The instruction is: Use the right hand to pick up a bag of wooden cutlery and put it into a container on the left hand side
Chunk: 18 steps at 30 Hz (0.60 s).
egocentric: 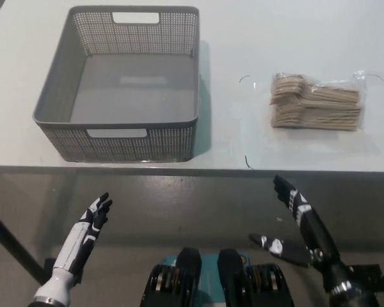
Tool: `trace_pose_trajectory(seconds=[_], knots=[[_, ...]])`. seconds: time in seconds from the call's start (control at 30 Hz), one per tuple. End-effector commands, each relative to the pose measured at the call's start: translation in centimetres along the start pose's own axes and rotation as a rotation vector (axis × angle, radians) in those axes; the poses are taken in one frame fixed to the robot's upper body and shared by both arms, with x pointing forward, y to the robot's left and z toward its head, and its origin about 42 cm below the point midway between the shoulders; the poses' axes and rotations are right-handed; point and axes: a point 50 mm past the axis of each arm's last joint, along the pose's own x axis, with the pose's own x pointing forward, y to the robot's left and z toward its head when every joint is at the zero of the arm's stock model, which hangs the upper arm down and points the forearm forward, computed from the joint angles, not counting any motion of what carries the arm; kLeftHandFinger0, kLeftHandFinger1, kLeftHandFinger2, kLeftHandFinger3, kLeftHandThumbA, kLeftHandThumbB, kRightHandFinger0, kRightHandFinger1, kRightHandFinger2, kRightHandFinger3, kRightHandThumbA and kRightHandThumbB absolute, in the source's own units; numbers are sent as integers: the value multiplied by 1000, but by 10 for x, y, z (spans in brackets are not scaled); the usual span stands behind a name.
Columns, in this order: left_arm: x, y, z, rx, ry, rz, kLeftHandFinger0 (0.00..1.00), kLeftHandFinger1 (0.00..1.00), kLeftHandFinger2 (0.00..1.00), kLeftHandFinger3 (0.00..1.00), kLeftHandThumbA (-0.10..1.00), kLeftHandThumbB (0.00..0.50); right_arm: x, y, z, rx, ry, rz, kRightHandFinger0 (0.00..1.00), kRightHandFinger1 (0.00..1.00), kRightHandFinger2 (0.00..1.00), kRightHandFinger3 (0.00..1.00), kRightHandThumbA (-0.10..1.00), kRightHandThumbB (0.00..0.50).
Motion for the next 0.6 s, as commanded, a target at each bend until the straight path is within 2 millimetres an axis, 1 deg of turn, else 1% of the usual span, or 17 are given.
trace_pose_trajectory(seconds=[0.0, 0.03, 0.1, 0.17, 0.23, 0.27, 0.3, 0.33, 0.37, 0.4, 0.47, 0.5, 0.53, 0.57], knots=[[9, 10, 17, 20, -97, 3, 1000, 1000, 1000, 1000, 1000, 154, -13, -3, 17, -46, -89, -13, 1000, 1000, 1000, 1000, 1000, 192], [9, 10, 18, 20, -97, 4, 1000, 1000, 1000, 1000, 1000, 157, -22, -2, 20, -50, -91, -17, 1000, 1000, 1000, 1000, 1000, 185], [8, 9, 18, 23, -98, 2, 1000, 1000, 1000, 1000, 1000, 140, -38, -2, 27, -61, -95, -27, 1000, 1000, 1000, 1000, 1000, 161], [8, 8, 19, 14, -98, -3, 1000, 1000, 1000, 1000, 1000, 133, -50, -2, 35, -54, -113, -60, 1000, 1000, 1000, 1000, 1000, 183], [8, 7, 19, 7, -98, -3, 1000, 1000, 1000, 1000, 1000, 127, -56, -3, 41, -56, -132, -78, 1000, 1000, 1000, 1000, 1000, 175], [7, 7, 19, 5, -97, -3, 1000, 1000, 1000, 1000, 1000, 129, -62, -5, 48, -67, -156, -100, 1000, 1000, 1000, 1000, 1000, 193], [7, 7, 19, 4, -97, -3, 1000, 1000, 1000, 1000, 1000, 131, -65, -6, 53, -75, -164, -114, 1000, 1000, 1000, 1000, 1000, 195], [5, 7, 19, 4, -95, 0, 1000, 1000, 1000, 1000, 1000, 132, -65, -6, 56, -78, -169, -116, 1000, 1000, 1000, 1000, 1000, 197], [5, 7, 20, 0, -100, 1, 1000, 1000, 1000, 1000, 1000, 122, -65, -13, 69, -104, -198, -146, 1000, 1000, 1000, 1000, 1000, 217], [5, 7, 20, -2, -102, 2, 1000, 1000, 1000, 1000, 1000, 121, -63, -16, 74, -120, -207, -154, 1000, 1000, 1000, 1000, 1000, 225], [5, 8, 20, 6, -102, 0, 1000, 1000, 1000, 1000, 1000, 124, -56, -30, 93, -209, -228, -166, 1000, 1000, 1000, 1000, 1000, 234], [4, 8, 20, 1, -102, 0, 1000, 1000, 1000, 1000, 1000, 126, -52, -37, 101, -258, -231, -172, 1000, 1000, 1000, 1000, 1000, 252], [3, 7, 20, 2, -103, 0, 1000, 1000, 1000, 1000, 1000, 124, -45, -50, 114, -331, -254, -172, 1000, 1000, 1000, 1000, 928, 273], [3, 7, 20, -5, -102, 0, 1000, 1000, 1000, 1000, 1000, 125, -42, -55, 122, -385, -233, -167, 1000, 1000, 1000, 1000, 929, 311]])
